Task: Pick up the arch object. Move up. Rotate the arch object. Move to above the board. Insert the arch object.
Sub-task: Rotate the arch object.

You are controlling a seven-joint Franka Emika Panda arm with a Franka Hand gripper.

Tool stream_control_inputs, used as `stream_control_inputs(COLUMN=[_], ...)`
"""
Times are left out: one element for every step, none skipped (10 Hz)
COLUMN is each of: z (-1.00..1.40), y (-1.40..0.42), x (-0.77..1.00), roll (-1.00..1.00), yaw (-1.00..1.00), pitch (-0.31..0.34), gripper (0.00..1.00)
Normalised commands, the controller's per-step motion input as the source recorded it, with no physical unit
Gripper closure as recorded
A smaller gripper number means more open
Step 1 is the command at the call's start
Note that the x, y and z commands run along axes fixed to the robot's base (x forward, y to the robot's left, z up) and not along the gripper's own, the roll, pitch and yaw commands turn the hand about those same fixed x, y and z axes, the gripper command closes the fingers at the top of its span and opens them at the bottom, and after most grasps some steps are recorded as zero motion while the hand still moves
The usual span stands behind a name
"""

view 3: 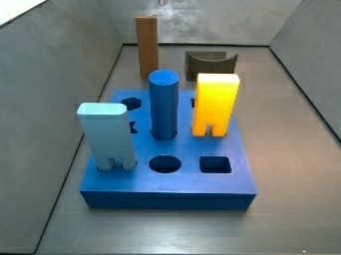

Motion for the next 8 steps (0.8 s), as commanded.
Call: stream_control_inputs(z=[-0.02, -0.02, -0.01, -0.01, -0.01, -0.01, -0.01, -1.00], y=[0.00, 0.00, 0.00, 0.00, 0.00, 0.00, 0.00, 0.00], x=[0.03, 0.03, 0.03, 0.03, 0.03, 0.03, 0.04, 0.00], roll=[-0.01, -0.01, -0.01, -0.02, -0.02, -0.02, -0.02, -0.02], yaw=[1.00, 1.00, 1.00, 1.00, 0.98, 0.64, 0.32, 0.18], pitch=[0.031, 0.039, 0.043, 0.056, 0.062, 0.061, 0.060, 0.059], gripper=[0.00, 0.00, 0.00, 0.00, 0.00, 0.00, 0.00, 0.00])
